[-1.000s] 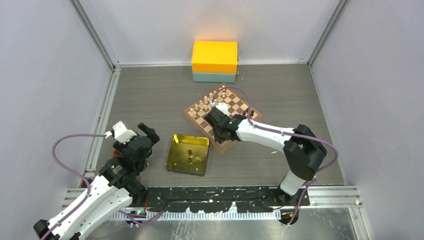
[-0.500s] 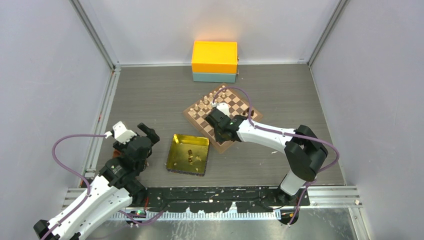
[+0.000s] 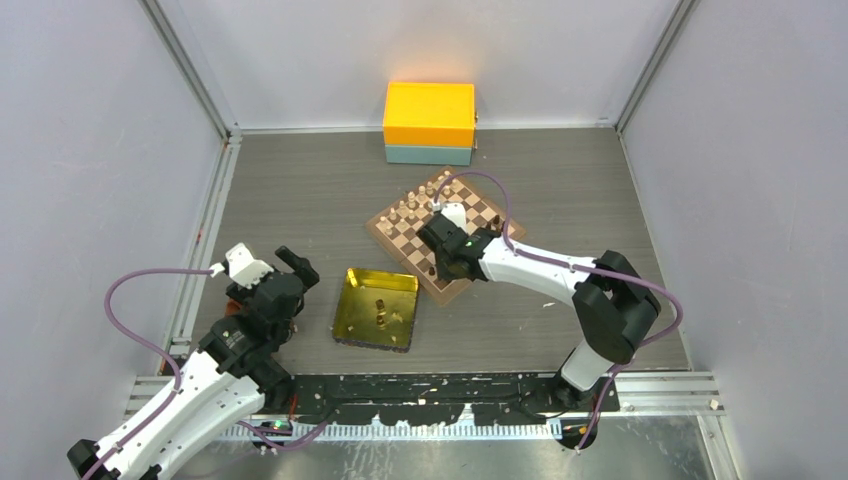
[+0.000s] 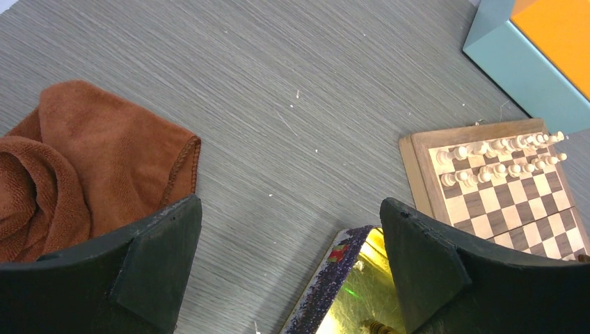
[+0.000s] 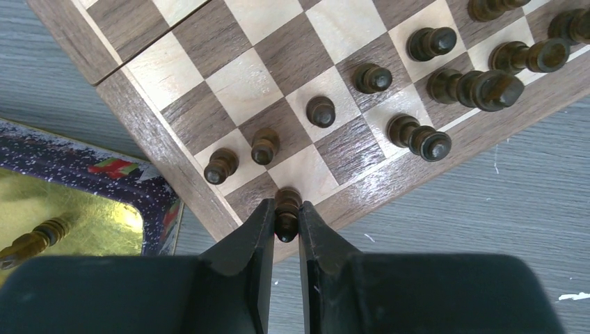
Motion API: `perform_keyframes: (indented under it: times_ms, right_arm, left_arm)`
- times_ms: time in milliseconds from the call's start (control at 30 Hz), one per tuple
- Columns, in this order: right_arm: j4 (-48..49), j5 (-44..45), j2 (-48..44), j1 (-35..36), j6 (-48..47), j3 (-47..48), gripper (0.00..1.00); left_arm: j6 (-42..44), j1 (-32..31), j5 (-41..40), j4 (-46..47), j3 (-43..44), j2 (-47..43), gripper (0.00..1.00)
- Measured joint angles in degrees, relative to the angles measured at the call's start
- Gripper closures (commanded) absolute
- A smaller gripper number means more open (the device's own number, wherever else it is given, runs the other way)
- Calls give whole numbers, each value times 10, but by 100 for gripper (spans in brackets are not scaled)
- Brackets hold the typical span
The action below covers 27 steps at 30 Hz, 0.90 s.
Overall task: Set up the chess pieces on the board
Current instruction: Place the chess piece on the chessboard.
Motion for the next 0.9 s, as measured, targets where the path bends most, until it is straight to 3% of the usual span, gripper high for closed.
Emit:
perform_keyframes:
  times_ms: [900]
  right_arm:
    - [5,10,0,-50,-15,-3,99]
  left_arm:
    - [0,0,0,0,-1,0,0]
